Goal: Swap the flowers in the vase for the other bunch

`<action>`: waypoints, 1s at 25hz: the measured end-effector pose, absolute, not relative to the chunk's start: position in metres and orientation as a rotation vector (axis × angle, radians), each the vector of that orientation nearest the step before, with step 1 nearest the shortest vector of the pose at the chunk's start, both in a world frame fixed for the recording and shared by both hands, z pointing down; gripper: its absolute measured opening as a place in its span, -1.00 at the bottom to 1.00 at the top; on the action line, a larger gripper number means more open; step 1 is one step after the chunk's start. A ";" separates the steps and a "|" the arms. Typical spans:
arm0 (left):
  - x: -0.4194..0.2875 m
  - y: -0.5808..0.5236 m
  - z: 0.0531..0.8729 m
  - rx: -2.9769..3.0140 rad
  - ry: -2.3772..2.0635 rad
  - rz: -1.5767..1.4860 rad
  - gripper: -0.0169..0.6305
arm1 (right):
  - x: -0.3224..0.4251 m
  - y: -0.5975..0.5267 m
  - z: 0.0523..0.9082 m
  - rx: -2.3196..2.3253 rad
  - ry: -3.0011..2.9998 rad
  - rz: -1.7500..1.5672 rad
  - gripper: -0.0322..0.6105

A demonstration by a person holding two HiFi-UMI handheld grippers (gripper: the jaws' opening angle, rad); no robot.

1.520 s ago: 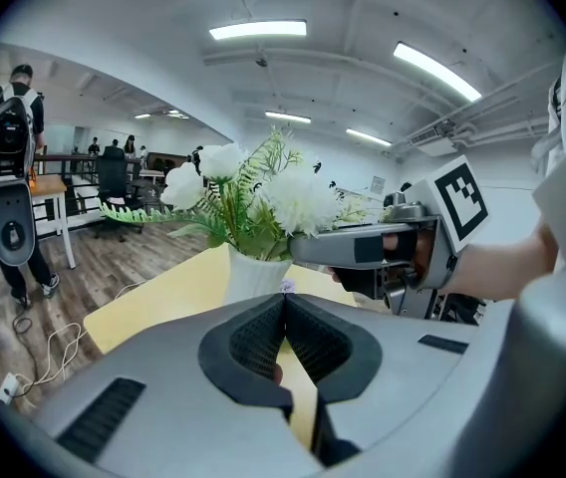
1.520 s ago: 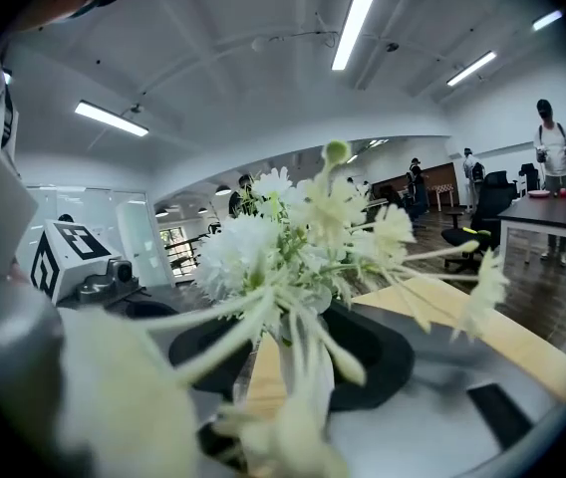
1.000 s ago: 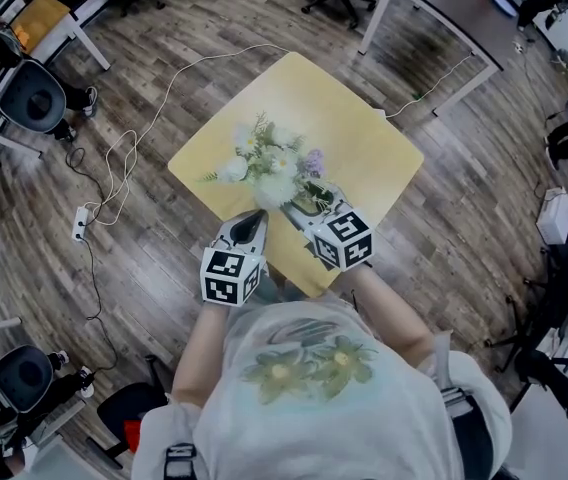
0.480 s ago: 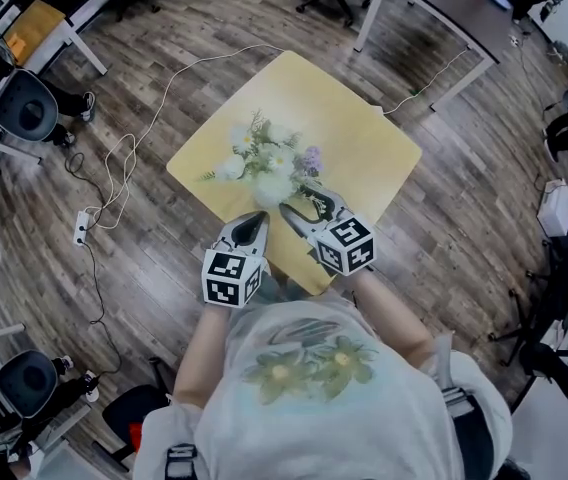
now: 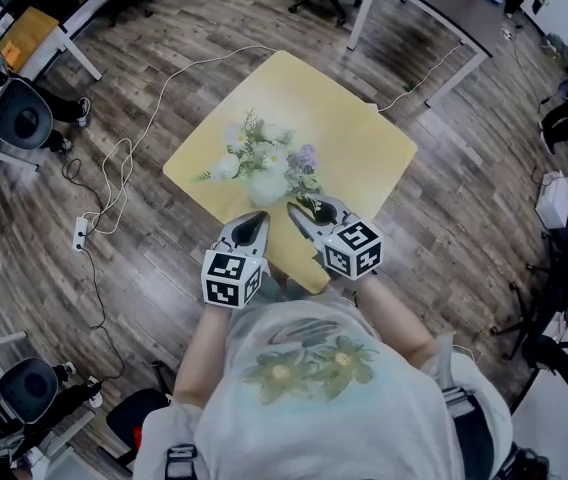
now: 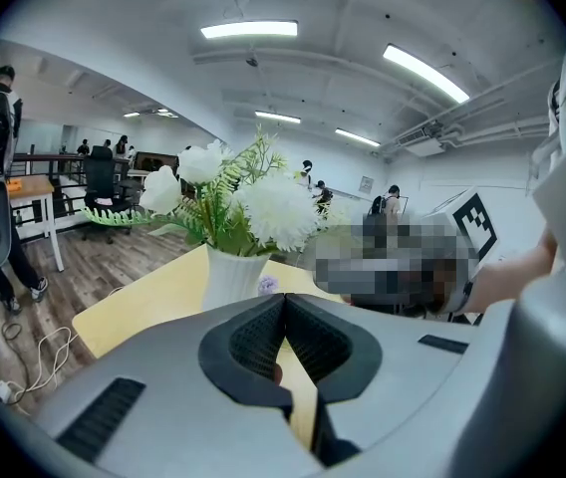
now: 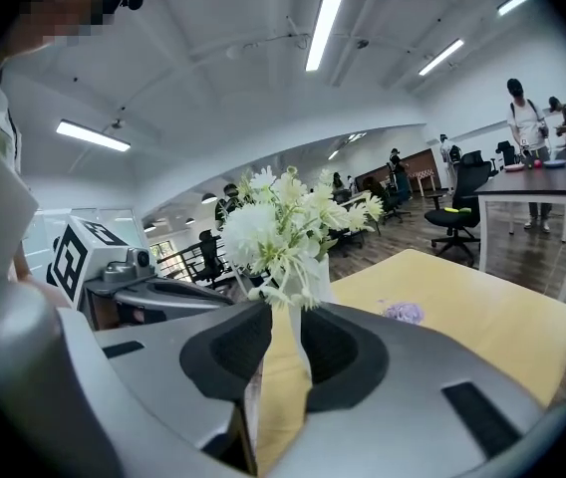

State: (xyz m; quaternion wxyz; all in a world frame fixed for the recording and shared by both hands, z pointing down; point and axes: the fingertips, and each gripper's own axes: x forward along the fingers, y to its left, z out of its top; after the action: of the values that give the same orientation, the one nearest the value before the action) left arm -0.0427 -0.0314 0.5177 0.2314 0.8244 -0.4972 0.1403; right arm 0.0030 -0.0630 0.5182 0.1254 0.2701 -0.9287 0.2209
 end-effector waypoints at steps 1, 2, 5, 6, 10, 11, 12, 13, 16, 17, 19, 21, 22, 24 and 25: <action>-0.041 -0.030 0.518 2.271 -1.363 0.386 -0.89 | 0.005 -0.061 0.518 0.794 -2.708 0.638 -0.58; -0.039 -0.029 0.517 2.276 -1.360 0.385 -0.89 | 0.007 -0.059 0.518 0.797 -2.710 0.637 -0.61; -0.034 -0.027 0.515 2.288 -1.352 0.379 -0.89 | 0.013 -0.053 0.518 0.790 -2.713 0.643 -0.68; -0.032 -0.027 0.515 2.291 -1.349 0.377 -0.89 | 0.014 -0.050 0.519 0.780 -2.711 0.645 -0.69; -0.028 -0.022 0.514 2.301 -1.334 0.364 -0.89 | 0.014 -0.040 0.521 0.757 -2.710 0.637 -0.73; -0.026 -0.022 0.513 2.301 -1.328 0.360 -0.89 | 0.015 -0.039 0.520 0.758 -2.711 0.640 -0.73; -0.024 -0.023 0.511 2.301 -1.321 0.356 -0.89 | 0.015 -0.039 0.519 0.760 -2.712 0.643 -0.74; -0.023 -0.024 0.510 2.302 -1.315 0.352 -0.89 | 0.016 -0.039 0.517 0.762 -2.713 0.645 -0.74; -0.019 -0.026 0.506 2.308 -1.303 0.346 -0.89 | 0.016 -0.038 0.511 0.761 -2.719 0.624 -0.75; -0.017 -0.026 0.506 2.312 -1.300 0.344 -0.89 | 0.016 -0.037 0.510 0.760 -2.721 0.612 -0.76; -0.015 -0.024 0.507 2.316 -1.296 0.341 -0.89 | 0.016 -0.034 0.509 0.757 -2.725 0.595 -0.76; -0.013 -0.022 0.508 2.319 -1.295 0.341 -0.89 | 0.016 -0.031 0.508 0.756 -2.731 0.586 -0.76; -0.012 -0.023 0.508 2.320 -1.295 0.340 -0.89 | 0.016 -0.031 0.507 0.757 -2.733 0.583 -0.76; -0.012 -0.024 0.507 2.322 -1.294 0.338 -0.89 | 0.017 -0.032 0.507 0.758 -2.733 0.577 -0.76; -0.012 -0.025 0.507 2.323 -1.293 0.336 -0.89 | 0.017 -0.032 0.507 0.757 -2.732 0.574 -0.76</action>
State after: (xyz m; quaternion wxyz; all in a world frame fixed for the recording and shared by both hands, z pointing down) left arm -0.0115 -0.0248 0.5066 0.2288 0.8438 -0.4698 0.1222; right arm 0.0173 -0.0321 0.5068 0.1240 0.2597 -0.9372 0.1969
